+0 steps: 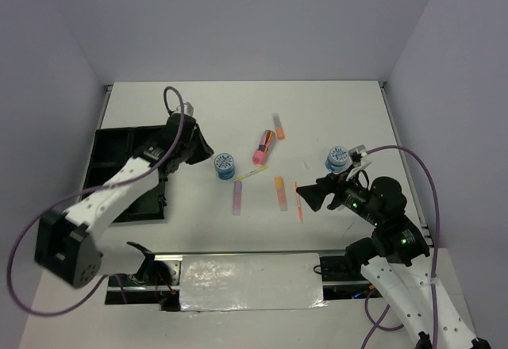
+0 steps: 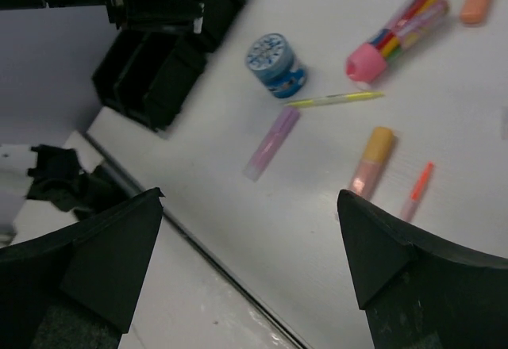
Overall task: Sort the stationery into containers
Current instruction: Pick up the pen cap from the center of the board.
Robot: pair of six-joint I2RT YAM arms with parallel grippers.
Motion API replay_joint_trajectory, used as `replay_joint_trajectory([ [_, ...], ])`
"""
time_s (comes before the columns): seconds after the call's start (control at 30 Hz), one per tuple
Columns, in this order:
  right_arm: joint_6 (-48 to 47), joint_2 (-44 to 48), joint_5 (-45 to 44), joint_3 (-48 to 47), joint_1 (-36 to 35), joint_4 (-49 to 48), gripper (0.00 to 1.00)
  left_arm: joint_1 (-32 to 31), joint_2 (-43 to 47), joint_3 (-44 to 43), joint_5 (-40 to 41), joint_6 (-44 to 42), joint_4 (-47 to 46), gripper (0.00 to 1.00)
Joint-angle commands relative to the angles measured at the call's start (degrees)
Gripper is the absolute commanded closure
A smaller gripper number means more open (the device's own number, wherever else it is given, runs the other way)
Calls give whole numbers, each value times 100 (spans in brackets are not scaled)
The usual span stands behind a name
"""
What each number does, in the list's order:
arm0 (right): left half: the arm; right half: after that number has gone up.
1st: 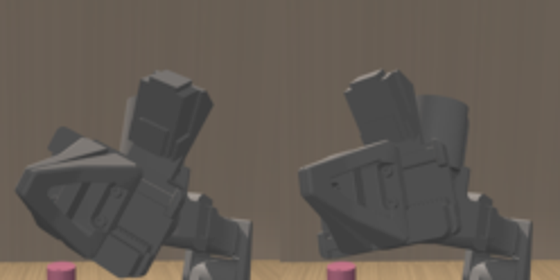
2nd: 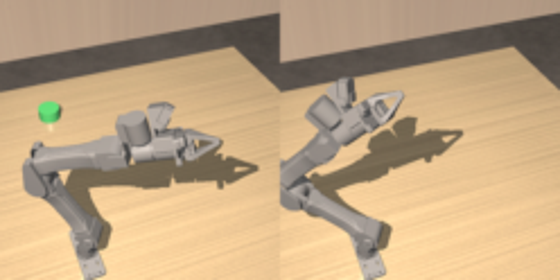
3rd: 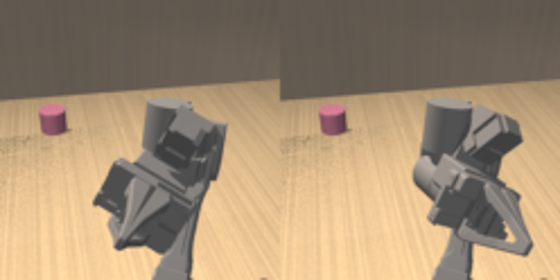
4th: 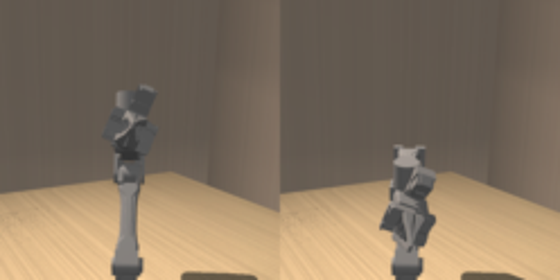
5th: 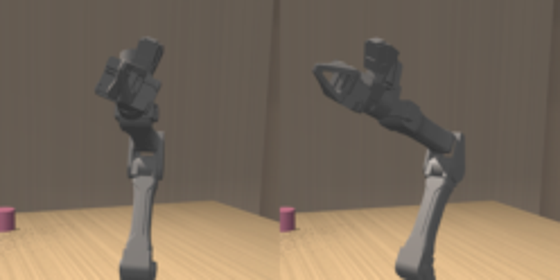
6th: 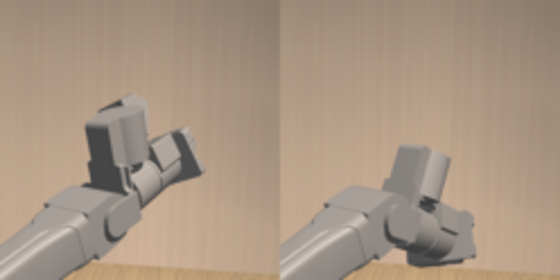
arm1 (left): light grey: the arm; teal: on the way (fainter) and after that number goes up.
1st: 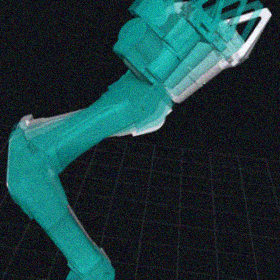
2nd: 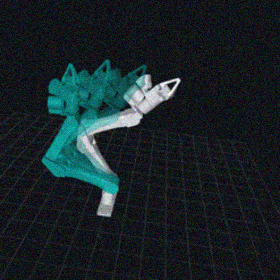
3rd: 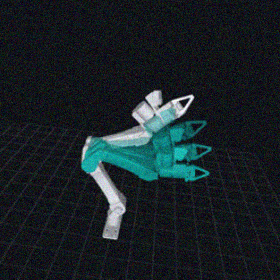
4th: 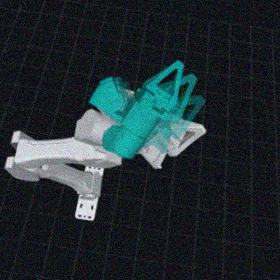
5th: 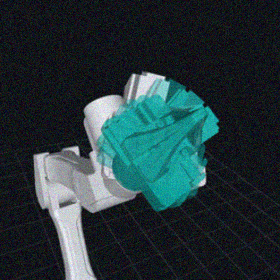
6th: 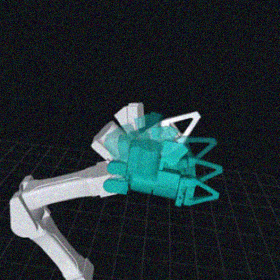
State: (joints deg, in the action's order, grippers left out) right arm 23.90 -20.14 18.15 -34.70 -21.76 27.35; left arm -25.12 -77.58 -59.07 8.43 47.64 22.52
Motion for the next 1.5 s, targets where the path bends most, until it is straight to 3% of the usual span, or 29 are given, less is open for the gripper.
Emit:
replay_joint_trajectory([
  [0.0,561,54,1303,304,-21,-1335,3,-282,1181,465,-1312,-1123,-1011,100],
  [0.1,1624,98,1954,970,-83,-2907,8,-537,2210,984,-2340,-1239,-1872,100],
  [0.13,1914,98,2025,1156,-126,-3973,9,-677,2621,1107,-2650,-1222,-2144,100],
  [0.2,2312,-67,1956,1474,-337,-4928,12,-922,3010,1441,-3587,-1161,-3102,100],
  [0.4,1979,-928,1159,1370,-1663,-5881,18,-1643,3153,1785,-4725,-1239,-4519,100],
  [0.57,1451,-1456,515,1404,-2849,-6750,29,-2013,3074,1776,-4639,-1266,-4897,100],
  [0.8,775,-1835,-4,1378,-3492,-7095,40,-2225,2757,1530,-4490,-1283,-4871,100],
  [1.03,563,-1880,-84,1395,-3581,-7314,47,-2401,2766,1583,-4192,-1266,-4924,100],
  [1.17,493,-1792,-84,1431,-3598,-7350,58,-2410,2775,1556,-4077,-1301,-4828,100],
  [1.27,423,-1791,117,1387,-3599,-7280,58,-2418,2757,1539,-4042,-1327,-4775,100],
  [1.37,300,-1783,285,1343,-3590,-7034,51,-2418,2792,1486,-4024,-1371,-4696,100],
  [1.47,291,-1590,242,1457,-3607,-6998,49,-2418,2845,1460,-3980,-1441,-4582,100],
])
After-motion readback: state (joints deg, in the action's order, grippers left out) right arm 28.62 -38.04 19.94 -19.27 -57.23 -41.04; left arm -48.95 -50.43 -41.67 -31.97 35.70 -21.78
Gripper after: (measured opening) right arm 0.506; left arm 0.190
